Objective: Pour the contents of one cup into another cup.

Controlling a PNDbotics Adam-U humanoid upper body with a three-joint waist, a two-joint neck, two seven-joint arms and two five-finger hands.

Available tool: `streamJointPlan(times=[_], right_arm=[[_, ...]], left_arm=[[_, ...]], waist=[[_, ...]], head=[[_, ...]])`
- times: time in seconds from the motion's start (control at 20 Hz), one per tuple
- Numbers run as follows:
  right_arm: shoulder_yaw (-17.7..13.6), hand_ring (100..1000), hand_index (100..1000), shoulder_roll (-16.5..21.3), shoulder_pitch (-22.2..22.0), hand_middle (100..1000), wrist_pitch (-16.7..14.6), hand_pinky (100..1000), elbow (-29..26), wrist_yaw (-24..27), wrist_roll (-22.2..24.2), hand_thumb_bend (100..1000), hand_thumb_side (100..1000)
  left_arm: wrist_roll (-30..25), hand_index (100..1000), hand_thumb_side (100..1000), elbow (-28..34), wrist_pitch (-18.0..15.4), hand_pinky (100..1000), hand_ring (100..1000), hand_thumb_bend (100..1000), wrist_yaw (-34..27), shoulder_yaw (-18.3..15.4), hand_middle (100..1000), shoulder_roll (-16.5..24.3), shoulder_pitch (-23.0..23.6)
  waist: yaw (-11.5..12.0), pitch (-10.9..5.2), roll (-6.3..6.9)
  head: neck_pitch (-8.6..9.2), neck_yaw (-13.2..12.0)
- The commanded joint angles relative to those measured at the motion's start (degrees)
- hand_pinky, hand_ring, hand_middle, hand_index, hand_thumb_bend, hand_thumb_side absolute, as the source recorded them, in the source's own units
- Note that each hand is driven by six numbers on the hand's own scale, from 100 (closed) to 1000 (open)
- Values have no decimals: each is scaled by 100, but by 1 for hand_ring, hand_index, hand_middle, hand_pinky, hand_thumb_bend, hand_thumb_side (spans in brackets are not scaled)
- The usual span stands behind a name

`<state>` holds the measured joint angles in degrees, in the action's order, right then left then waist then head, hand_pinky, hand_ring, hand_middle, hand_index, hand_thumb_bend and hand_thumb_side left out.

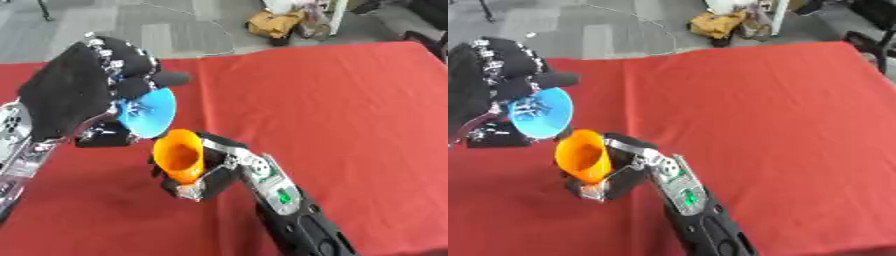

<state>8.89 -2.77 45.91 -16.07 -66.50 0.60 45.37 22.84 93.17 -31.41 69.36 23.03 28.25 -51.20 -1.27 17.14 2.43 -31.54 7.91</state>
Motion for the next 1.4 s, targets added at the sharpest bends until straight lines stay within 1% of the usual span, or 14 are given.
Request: streamJointPlan(times=[0.05, 0.8, 1.15, 1.4], right_arm=[[-9, 676, 730, 28, 121, 317, -5, 813, -81, 39, -7, 100, 100], [-6, 677, 731, 37, 123, 317, -9, 811, -76, 35, -9, 100, 100], [-7, 677, 729, 40, 125, 316, -10, 810, -72, 33, -15, 100, 100], [-5, 677, 729, 40, 127, 316, -12, 810, -70, 32, -15, 100, 100]], left_arm=[[101, 815, 100, 105, -14, 278, 368, 765, 173, -18, 454, 158, -69], [370, 814, 100, 144, -42, 311, 376, 766, 777, 10, 449, 220, -35], [501, 810, 100, 155, 30, 318, 378, 762, 928, 2, 446, 222, -40], [592, 808, 100, 150, 141, 322, 379, 760, 1054, 5, 445, 210, -53]], waist=[[11, -116, 5], [10, -110, 7], [10, -107, 5], [6, -108, 5]], head=[[68, 20], [76, 30], [78, 37], [85, 41]])
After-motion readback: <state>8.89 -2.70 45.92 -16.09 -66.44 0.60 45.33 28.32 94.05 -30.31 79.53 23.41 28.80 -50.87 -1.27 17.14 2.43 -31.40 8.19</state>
